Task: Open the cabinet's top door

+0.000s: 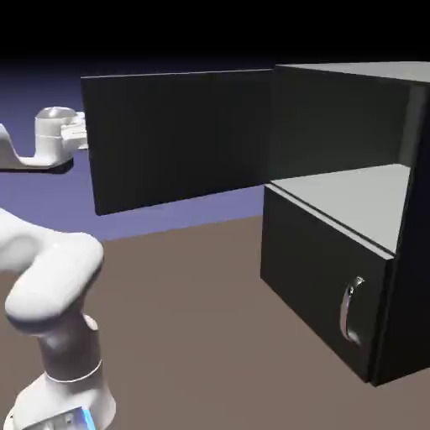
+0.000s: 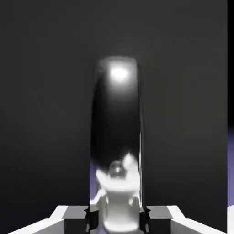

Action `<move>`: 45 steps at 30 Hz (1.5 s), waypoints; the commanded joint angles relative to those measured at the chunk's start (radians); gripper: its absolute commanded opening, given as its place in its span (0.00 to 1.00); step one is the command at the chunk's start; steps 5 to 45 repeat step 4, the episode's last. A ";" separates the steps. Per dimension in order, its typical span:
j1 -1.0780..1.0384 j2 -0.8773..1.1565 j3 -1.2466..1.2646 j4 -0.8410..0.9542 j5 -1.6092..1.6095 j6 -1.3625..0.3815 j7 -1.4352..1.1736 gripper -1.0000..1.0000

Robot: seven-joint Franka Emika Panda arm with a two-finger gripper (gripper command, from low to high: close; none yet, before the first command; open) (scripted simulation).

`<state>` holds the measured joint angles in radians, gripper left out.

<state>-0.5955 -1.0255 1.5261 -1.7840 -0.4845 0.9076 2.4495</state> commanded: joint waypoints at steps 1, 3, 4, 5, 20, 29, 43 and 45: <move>-0.032 -0.010 0.015 0.036 0.005 -0.022 -0.010 0.00; -0.093 -0.031 0.038 0.108 0.013 -0.064 -0.032 0.00; -0.123 -0.042 0.049 0.145 0.016 -0.084 -0.043 0.00; -0.123 -0.042 0.049 0.145 0.016 -0.084 -0.043 0.00; -0.123 -0.042 0.049 0.145 0.016 -0.084 -0.043 0.00; -0.123 -0.042 0.049 0.145 0.016 -0.084 -0.043 0.00; -0.123 -0.042 0.049 0.145 0.016 -0.084 -0.043 0.00; -0.123 -0.042 0.049 0.145 0.016 -0.084 -0.043 0.00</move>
